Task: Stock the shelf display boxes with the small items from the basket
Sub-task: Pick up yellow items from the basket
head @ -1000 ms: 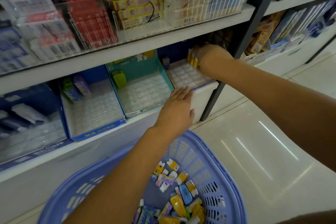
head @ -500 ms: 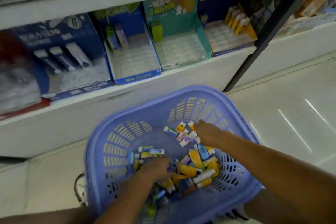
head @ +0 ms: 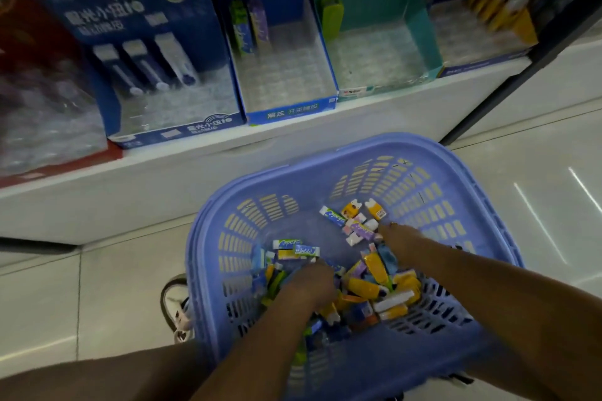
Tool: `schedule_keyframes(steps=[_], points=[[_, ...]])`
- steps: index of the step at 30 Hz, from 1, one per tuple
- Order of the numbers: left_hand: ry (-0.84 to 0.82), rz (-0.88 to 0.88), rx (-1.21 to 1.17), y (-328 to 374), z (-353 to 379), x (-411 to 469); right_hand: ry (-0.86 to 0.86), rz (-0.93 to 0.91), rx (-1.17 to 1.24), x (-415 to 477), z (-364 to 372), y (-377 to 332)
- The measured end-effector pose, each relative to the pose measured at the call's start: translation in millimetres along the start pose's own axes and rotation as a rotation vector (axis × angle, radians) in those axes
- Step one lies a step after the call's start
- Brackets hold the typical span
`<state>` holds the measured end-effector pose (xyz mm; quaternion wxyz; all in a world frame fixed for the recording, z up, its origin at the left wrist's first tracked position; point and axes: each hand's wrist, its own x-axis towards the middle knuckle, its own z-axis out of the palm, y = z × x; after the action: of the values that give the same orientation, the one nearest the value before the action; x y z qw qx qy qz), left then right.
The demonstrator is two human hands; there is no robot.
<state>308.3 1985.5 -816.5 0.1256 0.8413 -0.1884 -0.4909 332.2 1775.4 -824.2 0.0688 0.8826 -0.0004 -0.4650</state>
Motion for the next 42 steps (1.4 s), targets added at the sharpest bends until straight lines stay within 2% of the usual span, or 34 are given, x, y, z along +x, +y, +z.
schedule_keyframes(steps=[5,10,16,18,19,23,27,29,33,37,39,40,42], points=[[0.184,0.053,-0.091,20,-15,4,-0.132,0.013,-0.015,-2,-2,3],[0.265,0.087,-0.182,31,-17,9,-0.233,0.046,0.126,-13,-3,3],[0.249,0.033,-0.392,30,-1,19,-0.271,0.046,0.223,-15,4,4],[0.247,0.022,-0.452,29,2,23,-0.229,0.015,0.319,-19,6,6],[0.252,0.029,-0.453,29,4,25,-0.186,0.007,0.373,-22,5,9],[0.295,0.103,-0.348,33,10,35,-0.201,0.019,0.443,-30,2,14],[0.259,0.236,-0.239,53,7,46,-0.175,-0.005,0.498,-33,3,13],[0.236,0.245,-0.252,64,3,50,-0.169,-0.041,0.579,-33,-1,11],[0.307,0.141,-0.360,67,-5,49,-0.242,-0.118,0.700,-35,-22,13],[0.224,0.168,-0.389,56,-31,34,-0.379,-0.245,0.778,-46,-53,27],[0.154,0.104,-0.478,54,-52,23,-0.313,-0.253,0.781,-54,-70,31],[0.118,0.070,-0.617,54,-62,17,-0.253,-0.239,0.786,-57,-79,34],[0.017,0.036,-1.049,60,-79,4,-0.118,-0.240,0.818,-67,-100,41]])
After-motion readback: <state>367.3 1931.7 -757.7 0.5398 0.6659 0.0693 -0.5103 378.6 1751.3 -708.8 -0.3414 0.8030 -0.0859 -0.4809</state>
